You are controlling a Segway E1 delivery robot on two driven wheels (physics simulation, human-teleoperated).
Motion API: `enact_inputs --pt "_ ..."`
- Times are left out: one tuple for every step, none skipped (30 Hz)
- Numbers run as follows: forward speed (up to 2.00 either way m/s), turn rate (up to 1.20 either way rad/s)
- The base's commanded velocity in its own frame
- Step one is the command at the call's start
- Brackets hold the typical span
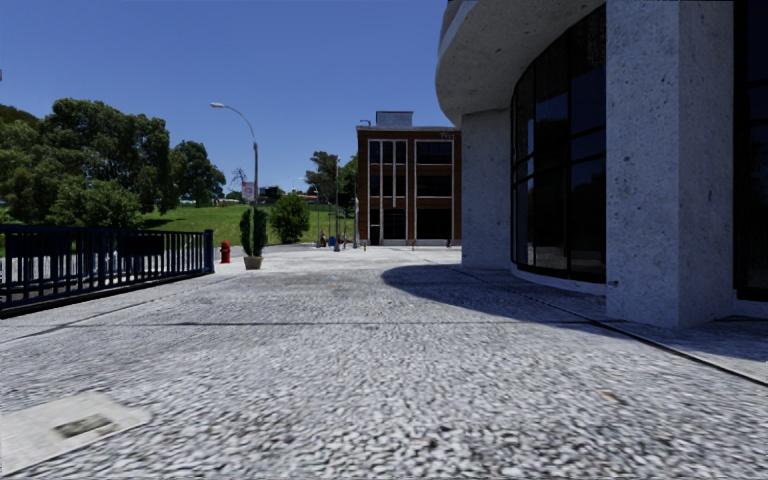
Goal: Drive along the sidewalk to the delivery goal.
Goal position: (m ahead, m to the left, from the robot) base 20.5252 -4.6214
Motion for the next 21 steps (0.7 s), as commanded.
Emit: enact_inputs --pt "2.00 0.00" --pt "2.00 0.00" --pt "2.00 0.00" --pt "2.00 0.00" --pt "2.00 0.00" --pt "2.00 0.00" --pt "2.00 0.00" --pt "2.00 0.00" --pt "2.00 0.00" --pt "2.00 0.00" --pt "2.00 0.00" --pt "2.00 0.00" --pt "2.00 0.00" --pt "2.00 0.00" --pt "2.00 0.00" --pt "2.00 0.00" --pt "2.00 0.00" --pt "2.00 0.00" --pt "2.00 0.00" --pt "2.00 0.00" --pt "2.00 0.00"
